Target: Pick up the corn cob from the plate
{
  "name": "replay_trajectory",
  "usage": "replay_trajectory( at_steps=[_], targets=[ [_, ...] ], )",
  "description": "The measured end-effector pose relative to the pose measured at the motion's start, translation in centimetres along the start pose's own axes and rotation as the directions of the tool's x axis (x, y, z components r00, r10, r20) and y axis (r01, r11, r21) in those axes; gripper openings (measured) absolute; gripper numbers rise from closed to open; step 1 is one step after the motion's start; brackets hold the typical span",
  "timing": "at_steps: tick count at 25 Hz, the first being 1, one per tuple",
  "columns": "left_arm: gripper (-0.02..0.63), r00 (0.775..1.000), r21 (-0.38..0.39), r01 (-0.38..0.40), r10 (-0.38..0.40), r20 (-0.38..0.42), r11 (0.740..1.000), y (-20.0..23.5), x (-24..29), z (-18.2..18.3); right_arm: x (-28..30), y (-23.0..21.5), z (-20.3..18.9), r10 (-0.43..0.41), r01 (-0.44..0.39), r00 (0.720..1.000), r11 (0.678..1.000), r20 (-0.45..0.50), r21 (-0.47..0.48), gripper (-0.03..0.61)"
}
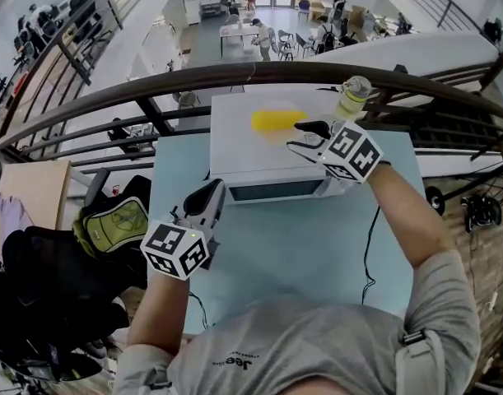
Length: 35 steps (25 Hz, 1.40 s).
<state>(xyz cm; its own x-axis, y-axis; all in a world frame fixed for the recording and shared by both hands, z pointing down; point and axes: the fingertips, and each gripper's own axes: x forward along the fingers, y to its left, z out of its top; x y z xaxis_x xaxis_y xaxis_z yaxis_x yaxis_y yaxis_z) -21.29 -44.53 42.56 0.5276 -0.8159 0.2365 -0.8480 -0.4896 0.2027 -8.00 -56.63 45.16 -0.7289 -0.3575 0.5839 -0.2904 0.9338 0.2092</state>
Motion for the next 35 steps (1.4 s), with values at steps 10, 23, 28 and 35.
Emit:
replay_trajectory(
  at_steps=[10, 23, 28, 35],
  targets=[
    [0.008, 0.998, 0.041, 0.062, -0.061, -0.024, 0.997, 1.9, 7.6, 1.4, 7.2, -4.4, -0.6, 0.102, -0.121, 0.981, 0.987, -0.165, -0.107, 0.257],
    [0.008, 0.991, 0.016, 0.12, -0.119, -0.065, 0.993, 3.7, 11.7, 0.0, 10.4, -5.1, -2.6, 0.174, -0.214, 0.953, 0.966, -0.25, -0.144, 0.281],
    [0.008, 0.989, 0.003, 0.134, -0.134, -0.064, 0.991, 3.7, 12.3, -0.4, 11.0, -4.8, -3.3, 0.193, -0.242, 0.942, 0.958, -0.274, -0.156, 0.279],
    [0.008, 0.987, -0.015, 0.142, -0.143, -0.073, 0.99, 4.1, 12.8, -1.0, 11.4, -4.9, -3.5, 0.21, -0.256, 0.941, 0.955, -0.267, -0.152, 0.275]
  ],
)
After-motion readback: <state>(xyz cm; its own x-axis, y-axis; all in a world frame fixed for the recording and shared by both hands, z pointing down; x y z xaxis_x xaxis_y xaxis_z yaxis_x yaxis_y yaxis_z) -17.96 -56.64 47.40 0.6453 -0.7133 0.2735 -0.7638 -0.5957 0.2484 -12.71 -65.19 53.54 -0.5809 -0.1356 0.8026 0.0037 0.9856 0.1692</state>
